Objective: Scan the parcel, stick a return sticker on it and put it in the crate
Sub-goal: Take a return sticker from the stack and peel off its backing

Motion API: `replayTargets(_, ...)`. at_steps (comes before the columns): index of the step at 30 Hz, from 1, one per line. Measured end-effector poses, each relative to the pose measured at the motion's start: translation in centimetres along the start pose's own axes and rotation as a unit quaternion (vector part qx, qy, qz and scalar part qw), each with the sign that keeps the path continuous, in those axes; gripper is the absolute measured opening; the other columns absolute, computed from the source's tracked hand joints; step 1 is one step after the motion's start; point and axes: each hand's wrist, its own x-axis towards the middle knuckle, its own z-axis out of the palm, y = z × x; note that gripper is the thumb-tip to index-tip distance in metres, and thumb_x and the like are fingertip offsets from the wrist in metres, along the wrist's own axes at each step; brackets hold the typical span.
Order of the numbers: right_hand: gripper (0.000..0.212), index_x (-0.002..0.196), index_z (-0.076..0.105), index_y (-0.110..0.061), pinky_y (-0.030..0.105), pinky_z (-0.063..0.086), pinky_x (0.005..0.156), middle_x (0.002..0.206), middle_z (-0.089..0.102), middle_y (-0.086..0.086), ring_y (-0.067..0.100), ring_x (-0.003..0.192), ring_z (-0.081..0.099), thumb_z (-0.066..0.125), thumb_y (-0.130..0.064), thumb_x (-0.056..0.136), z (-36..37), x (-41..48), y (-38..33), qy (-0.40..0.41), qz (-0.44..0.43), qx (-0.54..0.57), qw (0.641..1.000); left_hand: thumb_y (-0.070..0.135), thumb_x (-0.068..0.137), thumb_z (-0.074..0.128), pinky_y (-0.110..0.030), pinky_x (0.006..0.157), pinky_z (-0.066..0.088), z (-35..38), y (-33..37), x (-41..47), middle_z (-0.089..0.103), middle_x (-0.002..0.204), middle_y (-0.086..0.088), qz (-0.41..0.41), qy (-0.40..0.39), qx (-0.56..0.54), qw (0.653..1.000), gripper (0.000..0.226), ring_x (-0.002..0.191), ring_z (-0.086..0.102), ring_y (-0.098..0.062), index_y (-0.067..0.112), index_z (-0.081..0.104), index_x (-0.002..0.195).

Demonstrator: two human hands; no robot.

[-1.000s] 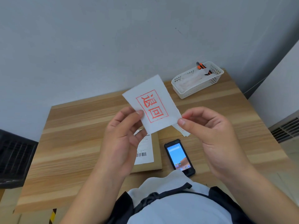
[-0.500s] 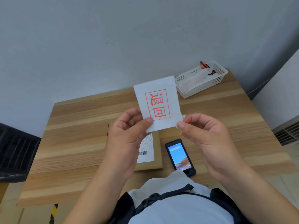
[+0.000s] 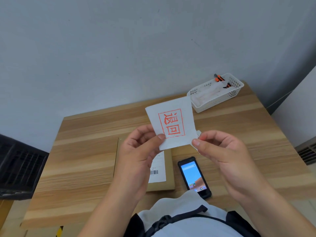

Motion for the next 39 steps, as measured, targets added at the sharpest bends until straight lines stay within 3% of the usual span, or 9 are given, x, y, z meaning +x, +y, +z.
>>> replayTargets(3,0.022,0.072,0.074,-0.018,0.045,0.049,0.089,0.073,0.074,-0.003,0.014,0.080,0.065,0.080,-0.033,0.056,-0.1,0.1,-0.2,-0.019,0.008,-0.018,1.000,0.001,0.068,0.070,-0.035,0.076,0.061,-0.1,0.2,0.3,0.076,0.089,-0.015,0.009,0.009,0.001,1.000,0.024,0.083,0.074,-0.029,0.006,0.069,0.091)
replayTargets(8,0.026,0.075,0.074,-0.015,0.052,0.047,0.097,0.078,0.073,0.003,0.020,0.083,0.065,0.081,-0.032,0.057,-0.3,0.4,-0.3,-0.033,0.011,-0.028,0.999,0.000,0.068,0.069,-0.027,0.063,0.060,-0.2,0.4,0.7,0.077,0.082,-0.010,0.014,0.016,-0.003,1.000,0.023,0.076,0.075,-0.022,0.007,0.067,0.090)
replayTargets(13,0.033,0.074,0.074,-0.016,0.041,0.048,0.088,0.076,0.069,0.005,0.023,0.081,0.061,0.087,-0.036,0.052,-1.7,1.1,-1.0,0.005,-0.032,0.005,0.999,0.006,0.070,0.072,-0.028,0.083,0.054,-2.2,2.3,1.8,0.073,0.073,0.008,0.152,0.071,0.082,0.982,0.019,0.079,0.069,-0.013,0.024,0.073,0.074)
replayTargets(16,0.051,0.077,0.076,-0.019,0.042,0.049,0.092,0.077,0.071,0.000,0.017,0.080,0.064,0.092,-0.052,0.041,-2.5,1.5,-1.1,0.012,-0.062,0.018,0.998,-0.006,0.072,0.073,-0.031,0.088,0.054,-2.7,3.1,1.5,0.076,0.082,0.008,0.253,0.036,0.150,0.955,0.034,0.096,0.070,-0.014,0.028,0.073,0.068)
replayTargets(21,0.040,0.084,0.078,-0.012,0.036,0.056,0.088,0.090,0.077,0.009,0.019,0.088,0.071,0.083,-0.045,0.062,-1.0,0.3,-2.1,-0.127,-0.036,0.045,0.990,0.003,0.073,0.066,-0.056,0.104,0.042,-2.0,2.2,0.9,0.070,0.116,0.008,0.354,-0.029,0.238,0.904,0.033,0.128,0.055,-0.025,0.035,0.074,0.077)
replayTargets(24,0.026,0.081,0.079,-0.009,0.026,0.058,0.074,0.086,0.080,0.011,0.018,0.077,0.074,0.078,-0.023,0.059,-0.1,-0.4,-2.4,-0.126,-0.010,0.051,0.991,0.003,0.074,0.067,-0.040,0.107,0.038,-1.5,2.1,0.8,0.065,0.126,0.011,0.375,-0.036,0.274,0.885,0.038,0.132,0.051,-0.029,0.039,0.074,0.080)
replayTargets(26,0.027,0.081,0.078,-0.006,0.029,0.059,0.078,0.088,0.079,0.014,0.023,0.081,0.074,0.078,-0.021,0.058,0.2,-0.5,-2.5,-0.109,-0.011,0.044,0.993,0.003,0.074,0.067,-0.037,0.108,0.037,-1.5,2.0,1.0,0.064,0.127,0.013,0.373,-0.033,0.275,0.886,0.038,0.132,0.051,-0.029,0.040,0.074,0.080)
replayTargets(30,0.013,0.067,0.076,-0.007,0.020,0.055,0.056,0.071,0.076,0.011,0.016,0.062,0.072,0.076,-0.015,0.057,0.1,-0.6,-2.9,-0.087,-0.003,0.084,0.993,0.004,0.075,0.068,-0.035,0.107,0.038,-1.6,1.7,1.0,0.066,0.125,0.015,0.359,-0.031,0.281,0.890,0.037,0.131,0.052,-0.026,0.041,0.074,0.079)
replayTargets(39,0.018,0.074,0.077,-0.004,0.023,0.057,0.063,0.080,0.078,0.015,0.020,0.072,0.073,0.072,-0.018,0.063,-0.1,-0.4,-2.9,-0.080,0.022,0.130,0.988,0.009,0.074,0.070,-0.032,0.105,0.038,-1.9,1.2,1.6,0.064,0.129,0.014,0.338,-0.053,0.310,0.887,0.024,0.131,0.052,-0.027,0.033,0.074,0.078)
